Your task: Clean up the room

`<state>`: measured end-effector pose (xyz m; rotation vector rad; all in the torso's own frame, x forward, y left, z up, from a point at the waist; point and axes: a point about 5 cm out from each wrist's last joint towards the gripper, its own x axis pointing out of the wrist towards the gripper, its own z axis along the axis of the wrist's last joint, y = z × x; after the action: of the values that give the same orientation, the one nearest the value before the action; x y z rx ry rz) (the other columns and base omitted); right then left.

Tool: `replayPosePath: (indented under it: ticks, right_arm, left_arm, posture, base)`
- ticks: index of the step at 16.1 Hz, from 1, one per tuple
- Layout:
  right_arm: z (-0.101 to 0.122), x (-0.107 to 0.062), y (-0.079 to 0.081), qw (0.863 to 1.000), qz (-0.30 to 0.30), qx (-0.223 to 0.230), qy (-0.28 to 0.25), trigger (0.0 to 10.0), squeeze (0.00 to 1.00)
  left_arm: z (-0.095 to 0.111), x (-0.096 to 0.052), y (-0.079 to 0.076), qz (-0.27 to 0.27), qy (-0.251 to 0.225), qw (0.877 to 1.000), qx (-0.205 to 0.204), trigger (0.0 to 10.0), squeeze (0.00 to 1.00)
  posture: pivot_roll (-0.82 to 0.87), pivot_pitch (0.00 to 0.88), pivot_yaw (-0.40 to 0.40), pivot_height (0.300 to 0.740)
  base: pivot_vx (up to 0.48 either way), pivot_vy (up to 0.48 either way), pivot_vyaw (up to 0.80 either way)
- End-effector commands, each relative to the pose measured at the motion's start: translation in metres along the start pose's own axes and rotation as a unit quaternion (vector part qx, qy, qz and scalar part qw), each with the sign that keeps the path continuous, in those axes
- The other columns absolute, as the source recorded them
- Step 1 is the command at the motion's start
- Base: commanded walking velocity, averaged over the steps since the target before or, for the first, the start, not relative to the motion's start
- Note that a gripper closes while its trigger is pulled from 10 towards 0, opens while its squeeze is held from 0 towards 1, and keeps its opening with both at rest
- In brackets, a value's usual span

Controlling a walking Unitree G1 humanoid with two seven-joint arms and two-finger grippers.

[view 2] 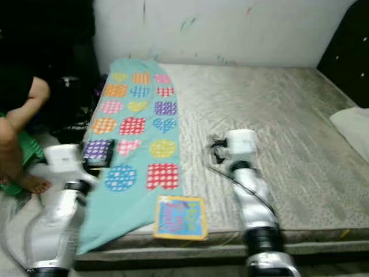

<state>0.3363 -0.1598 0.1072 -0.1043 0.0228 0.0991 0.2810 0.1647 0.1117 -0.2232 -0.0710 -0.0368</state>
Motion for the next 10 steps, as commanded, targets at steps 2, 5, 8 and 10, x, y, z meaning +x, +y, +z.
replayPosePath:
  ticks: [2,5,8,10]
  right_arm:
    - [0.0055,0.0005,-0.0105,1.0,-0.013,-0.009,-0.01,10.0,0.0]
    - [0.0067,0.001,-0.0087,1.0,-0.014,-0.011,-0.014,10.0,0.0]
    - [0.006,0.0016,-0.0083,1.0,-0.016,-0.003,-0.01,10.0,0.0]
    - [0.0058,0.0018,-0.0084,1.0,-0.016,-0.003,-0.009,10.0,0.0]
  left_arm:
    - [-0.0016,0.002,-0.0101,-0.012,0.002,1.0,-0.002,10.0,0.0]
    - [-0.0017,0.003,-0.0106,-0.014,0.004,1.0,0.001,10.0,0.0]
    - [-0.002,0.0039,-0.0101,-0.012,0.004,1.0,0.002,10.0,0.0]
    - [-0.0023,0.0042,-0.01,-0.012,0.005,1.0,0.002,10.0,0.0]
  posture:
    - [-0.04,0.0,-0.018,0.74]
    - [-0.04,0.0,-0.017,0.74]
    - [-0.04,0.0,-0.015,0.74]
    - [-0.04,0.0,-0.013,0.74]
  base:
    - [0.0,0.0,0.0]
    - [0.0,0.0,0.0]
    - [0.0,0.0,0.0]
    - [0.0,0.0,0.0]
